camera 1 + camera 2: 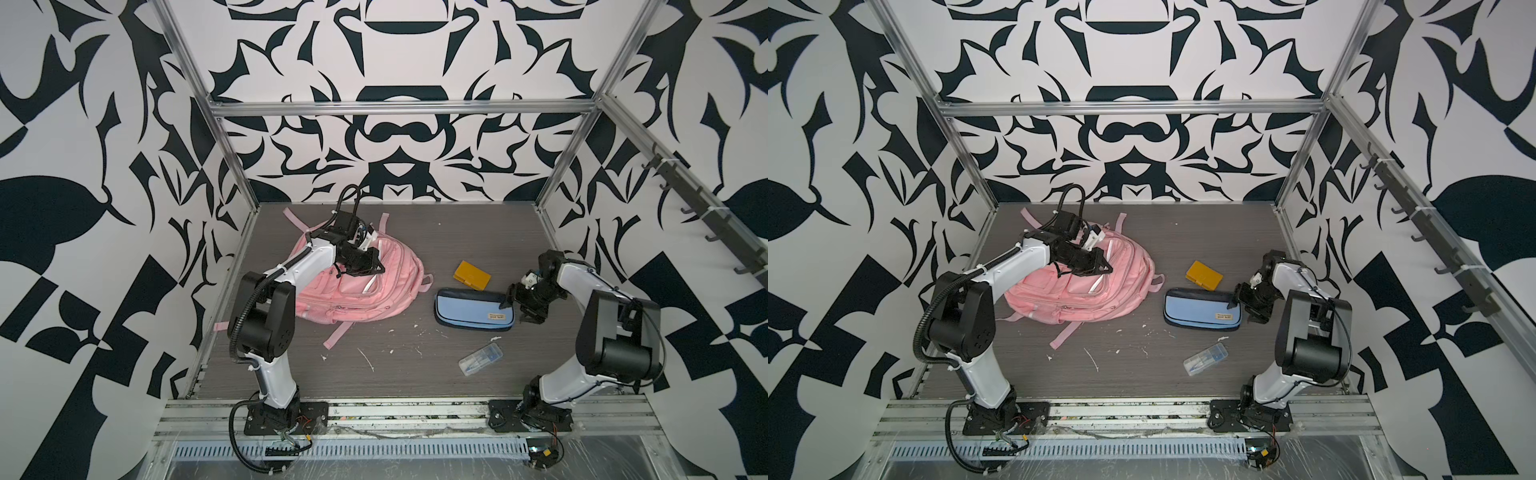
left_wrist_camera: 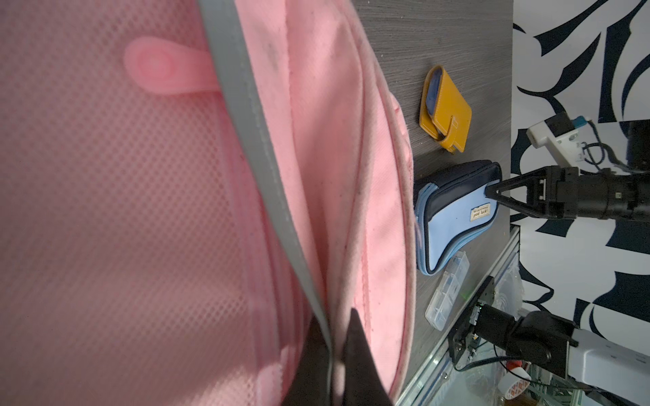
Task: Pack the student bag
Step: 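Grasp the end of the blue pencil case with the right gripper, then carry the pencil case into the bag opening with the right gripper, left holding it open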
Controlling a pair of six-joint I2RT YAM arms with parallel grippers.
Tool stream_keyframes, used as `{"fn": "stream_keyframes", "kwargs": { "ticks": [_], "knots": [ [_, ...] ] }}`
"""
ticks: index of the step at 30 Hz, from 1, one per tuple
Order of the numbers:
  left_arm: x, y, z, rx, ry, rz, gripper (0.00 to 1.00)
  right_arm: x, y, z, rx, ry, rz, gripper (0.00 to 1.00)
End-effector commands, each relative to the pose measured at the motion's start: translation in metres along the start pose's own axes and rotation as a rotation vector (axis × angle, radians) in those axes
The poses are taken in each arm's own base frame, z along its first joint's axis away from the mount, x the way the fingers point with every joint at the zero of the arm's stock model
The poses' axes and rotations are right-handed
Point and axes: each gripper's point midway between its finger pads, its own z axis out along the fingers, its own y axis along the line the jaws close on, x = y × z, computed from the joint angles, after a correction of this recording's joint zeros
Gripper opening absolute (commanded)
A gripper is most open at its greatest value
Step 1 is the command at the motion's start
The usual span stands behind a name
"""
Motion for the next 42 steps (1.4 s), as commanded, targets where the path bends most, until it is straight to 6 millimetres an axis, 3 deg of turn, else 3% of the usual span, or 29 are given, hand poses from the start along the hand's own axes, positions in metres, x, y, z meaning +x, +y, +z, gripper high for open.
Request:
{"fn": "stream_keyframes", "kwargs": {
  "ticks": [1,6,10,14,18,20,26,33,39,42],
  "knots": [
    [-0.017,-0.015,-0.009,0.026,-0.044,0.035,0.0,-0.011,0.011,-0.006,-0.047,-0.036,-0.02,0.66],
    [-0.018,-0.013,-0.012,0.006,-0.043,0.028,0.0,-0.009,0.008,0.004,-0.049,-0.019,-0.018,0.57],
    [-0.019,-0.015,-0.014,0.008,-0.049,0.023,0.0,-0.008,0.009,0.002,-0.052,-0.028,-0.027,0.38],
    [-0.024,-0.024,-0.019,0.031,-0.062,0.026,0.0,-0.006,0.012,-0.007,-0.059,-0.058,-0.074,0.24],
    [-0.031,-0.037,-0.031,0.065,-0.099,0.025,0.0,-0.001,0.016,-0.024,-0.06,-0.103,-0.111,0.0],
    [-0.036,-0.044,-0.039,0.097,-0.119,0.022,0.0,-0.001,0.024,-0.038,-0.085,-0.156,-0.131,0.0],
    [-0.045,-0.044,-0.06,0.146,-0.166,-0.01,0.0,-0.003,0.061,-0.094,-0.186,-0.354,-0.236,0.0],
    [-0.05,-0.045,-0.079,0.219,-0.237,-0.047,0.0,0.002,0.135,-0.167,-0.357,-0.605,-0.414,0.0],
    [-0.064,-0.062,-0.105,0.29,-0.318,-0.023,0.0,0.008,0.19,-0.19,-0.443,-0.539,-0.448,0.0],
    [-0.069,-0.071,-0.114,0.331,-0.345,-0.017,0.0,0.016,0.222,-0.181,-0.484,-0.484,-0.461,0.0]
  ]
}}
